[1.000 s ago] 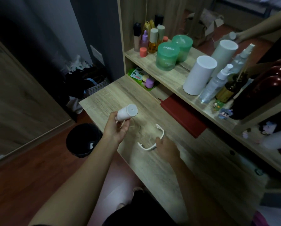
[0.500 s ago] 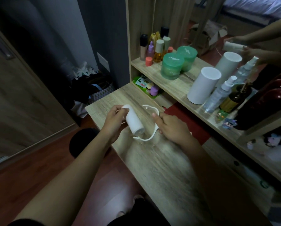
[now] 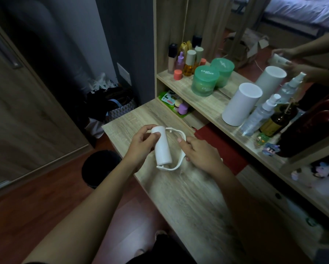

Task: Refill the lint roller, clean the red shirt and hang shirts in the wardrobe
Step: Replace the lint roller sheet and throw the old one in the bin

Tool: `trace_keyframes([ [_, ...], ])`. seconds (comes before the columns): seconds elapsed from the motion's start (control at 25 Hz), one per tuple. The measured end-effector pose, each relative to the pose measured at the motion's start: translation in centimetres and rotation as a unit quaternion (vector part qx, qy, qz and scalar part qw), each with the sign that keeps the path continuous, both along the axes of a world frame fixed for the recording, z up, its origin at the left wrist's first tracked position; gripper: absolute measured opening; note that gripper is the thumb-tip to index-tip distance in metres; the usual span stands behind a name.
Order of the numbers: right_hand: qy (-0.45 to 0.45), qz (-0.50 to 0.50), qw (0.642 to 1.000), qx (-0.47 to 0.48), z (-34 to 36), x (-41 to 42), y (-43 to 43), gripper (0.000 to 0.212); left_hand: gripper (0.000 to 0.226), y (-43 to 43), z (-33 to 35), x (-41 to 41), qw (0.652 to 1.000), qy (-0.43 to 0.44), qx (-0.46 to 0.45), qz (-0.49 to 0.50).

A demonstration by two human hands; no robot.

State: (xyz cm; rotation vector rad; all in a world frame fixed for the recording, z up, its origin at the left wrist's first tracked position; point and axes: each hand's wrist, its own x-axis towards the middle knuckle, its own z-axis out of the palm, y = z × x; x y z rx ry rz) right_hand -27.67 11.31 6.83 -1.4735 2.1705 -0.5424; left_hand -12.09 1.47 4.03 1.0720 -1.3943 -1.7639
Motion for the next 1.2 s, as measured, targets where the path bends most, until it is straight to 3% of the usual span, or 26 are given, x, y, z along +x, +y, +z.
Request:
trace_keyframes([
  [0.4, -0.02, -0.001, 1.0, -0.011, 0.3, 0.4, 0.1, 0.041, 0.018, 0.7, 0.6, 0.2, 0.999, -0.001, 0.047, 0.001],
  [0.68, 0.004, -0.031, 0.999, -0.029, -1.0, 1.4, -0.4, 0.042, 0.064, 2.6, 0.9, -1.0, 0.996, -0.015, 0.088, -0.017],
  [0.88, 0.014, -0.056, 0.998, -0.032, -1.3, 2.2, -0.7, 0.042, 0.074, 2.6, 1.0, -1.2, 0.993, -0.016, 0.12, 0.014],
  [1.08, 0.041, -0.06, 0.997, -0.037, -1.5, 2.9, -0.8, 0.046, 0.074, 2.8, 0.7, -0.8, 0.995, -0.045, 0.081, 0.037],
  [1.2, 0.013, -0.07, 0.997, -0.032, -1.8, 3.0, -0.7, 0.047, 0.072, 3.1, 0.6, -0.5, 0.996, -0.064, 0.025, 0.049],
])
